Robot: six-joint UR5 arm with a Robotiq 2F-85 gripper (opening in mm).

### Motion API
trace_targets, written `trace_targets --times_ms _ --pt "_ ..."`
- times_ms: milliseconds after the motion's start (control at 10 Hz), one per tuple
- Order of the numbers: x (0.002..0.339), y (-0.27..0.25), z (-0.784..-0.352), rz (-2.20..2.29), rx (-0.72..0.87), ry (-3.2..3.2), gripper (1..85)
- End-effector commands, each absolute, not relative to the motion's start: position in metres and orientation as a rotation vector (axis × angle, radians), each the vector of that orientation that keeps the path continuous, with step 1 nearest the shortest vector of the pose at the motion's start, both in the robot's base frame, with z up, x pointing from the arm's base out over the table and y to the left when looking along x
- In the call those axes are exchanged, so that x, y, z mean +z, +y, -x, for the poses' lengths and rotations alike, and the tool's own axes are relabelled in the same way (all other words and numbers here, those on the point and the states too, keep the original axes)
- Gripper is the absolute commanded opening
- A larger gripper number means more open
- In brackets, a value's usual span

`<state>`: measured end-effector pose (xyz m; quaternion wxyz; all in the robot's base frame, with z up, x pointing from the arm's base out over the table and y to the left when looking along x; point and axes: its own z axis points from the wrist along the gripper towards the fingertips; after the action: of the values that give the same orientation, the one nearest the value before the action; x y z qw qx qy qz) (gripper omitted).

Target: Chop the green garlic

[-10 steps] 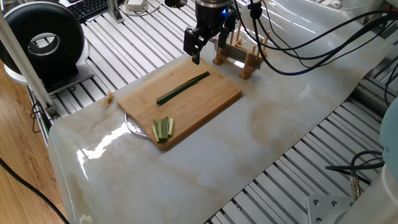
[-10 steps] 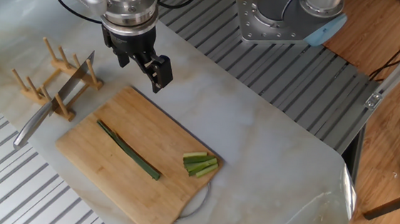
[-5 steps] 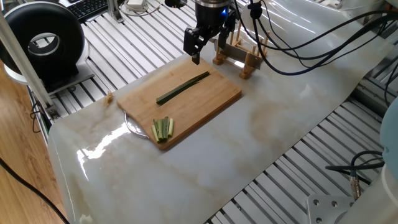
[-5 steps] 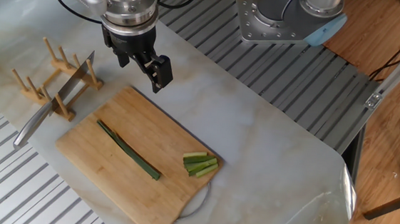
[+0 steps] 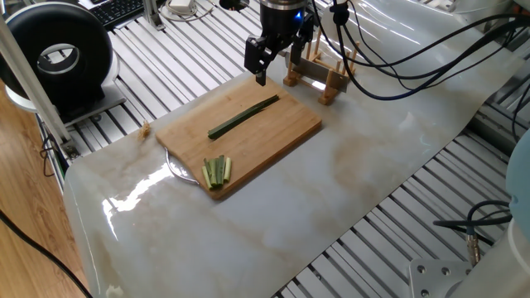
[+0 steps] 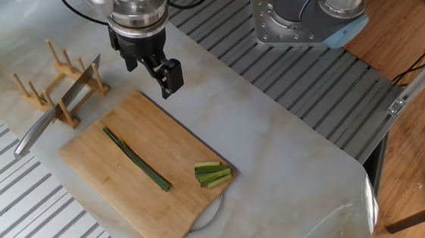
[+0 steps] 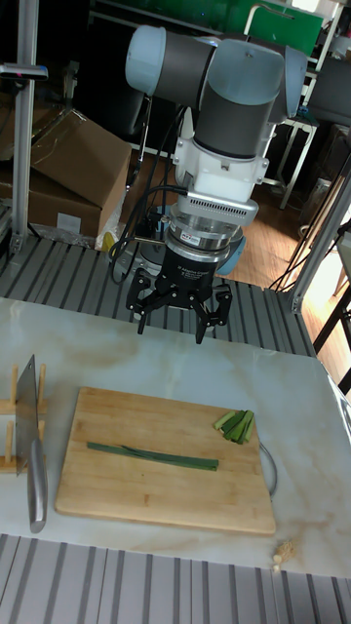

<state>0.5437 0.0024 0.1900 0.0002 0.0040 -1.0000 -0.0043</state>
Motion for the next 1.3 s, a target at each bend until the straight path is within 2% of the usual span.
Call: trace_targets --times_ms 0,500,700,900,1200 --pt "0.196 -0.028 -0.589 -0.108 0.204 -3.307 1.3" --pt "0.195 -0.026 -0.591 -0.115 0.225 -3.306 1.3" --pt "0.193 -0.036 -0.591 -0.146 0.285 -3.293 1.3" --pt "0.186 -0.027 -0.572 -0.147 0.23 -3.221 1.3" --pt "0.175 -0.044 -0.557 -0.218 0.349 -3.119 1.3"
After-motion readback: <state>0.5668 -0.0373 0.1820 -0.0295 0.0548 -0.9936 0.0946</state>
